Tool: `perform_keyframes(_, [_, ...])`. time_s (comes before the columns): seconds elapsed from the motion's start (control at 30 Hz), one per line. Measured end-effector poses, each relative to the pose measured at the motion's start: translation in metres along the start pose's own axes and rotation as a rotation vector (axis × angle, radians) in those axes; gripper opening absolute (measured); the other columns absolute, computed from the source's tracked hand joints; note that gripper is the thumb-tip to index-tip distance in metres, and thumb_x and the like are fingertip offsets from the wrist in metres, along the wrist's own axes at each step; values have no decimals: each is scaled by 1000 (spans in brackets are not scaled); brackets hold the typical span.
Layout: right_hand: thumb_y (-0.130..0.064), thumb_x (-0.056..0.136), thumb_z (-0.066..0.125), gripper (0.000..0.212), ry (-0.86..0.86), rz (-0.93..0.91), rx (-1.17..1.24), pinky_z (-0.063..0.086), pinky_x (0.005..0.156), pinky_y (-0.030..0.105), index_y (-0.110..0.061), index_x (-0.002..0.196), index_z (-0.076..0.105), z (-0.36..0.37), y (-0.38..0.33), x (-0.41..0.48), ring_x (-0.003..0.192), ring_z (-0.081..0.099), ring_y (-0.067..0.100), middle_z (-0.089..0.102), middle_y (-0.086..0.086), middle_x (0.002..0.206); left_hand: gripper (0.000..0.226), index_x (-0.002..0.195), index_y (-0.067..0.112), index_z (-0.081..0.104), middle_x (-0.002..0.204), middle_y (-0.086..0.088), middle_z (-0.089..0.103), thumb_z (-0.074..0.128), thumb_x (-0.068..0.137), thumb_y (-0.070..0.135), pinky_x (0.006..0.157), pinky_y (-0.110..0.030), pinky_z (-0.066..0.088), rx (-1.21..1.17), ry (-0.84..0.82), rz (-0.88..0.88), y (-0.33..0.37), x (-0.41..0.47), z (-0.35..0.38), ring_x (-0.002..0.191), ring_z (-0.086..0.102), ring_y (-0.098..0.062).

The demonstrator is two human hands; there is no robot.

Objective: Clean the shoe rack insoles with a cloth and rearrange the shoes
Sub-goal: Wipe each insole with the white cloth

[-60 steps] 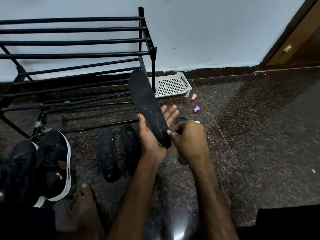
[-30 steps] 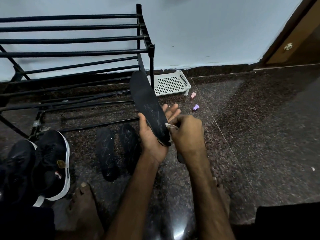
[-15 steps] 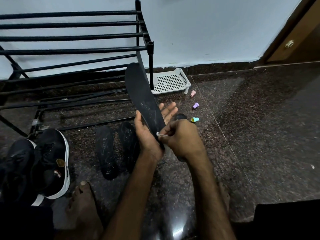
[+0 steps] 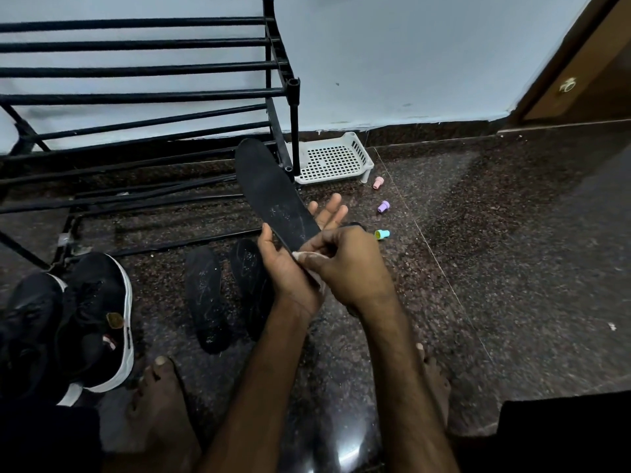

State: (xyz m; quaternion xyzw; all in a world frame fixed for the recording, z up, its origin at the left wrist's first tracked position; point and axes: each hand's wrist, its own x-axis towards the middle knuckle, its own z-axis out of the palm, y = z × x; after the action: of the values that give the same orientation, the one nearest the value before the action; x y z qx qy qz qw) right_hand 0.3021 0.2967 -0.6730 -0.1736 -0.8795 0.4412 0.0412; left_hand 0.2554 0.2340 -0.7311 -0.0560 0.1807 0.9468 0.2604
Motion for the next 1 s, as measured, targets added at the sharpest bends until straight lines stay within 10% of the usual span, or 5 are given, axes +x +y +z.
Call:
perform_keyframes(0.27, [-23,79,79,7,-117,53,-130,56,70,26,-19,74,75,-6,1,-6,66,65,6,71,-7,71,77,130,7,50,132,-23,60,20,94,67,104,-51,42,2,82,-8,7,3,-4,126,55,-37])
perform_keyframes(0.43, [-23,84,72,5,192,86,-194,56,74,34,-19,82,71,6,7,4,77,68,21,72,0,81,80,140,5,43,132,-24,60,23,94,67,115,-50,32,22,71,-26,4,2,2,128,54,-37])
perform_keyframes(1.0, [-18,78,81,6,-198,19,93,57,72,26,-14,79,77,-7,4,-3,67,68,5,74,-1,72,82,135,4,48,130,-20,63,17,94,69,113,-50,35,51,92,21,12,8,-1,124,58,-33])
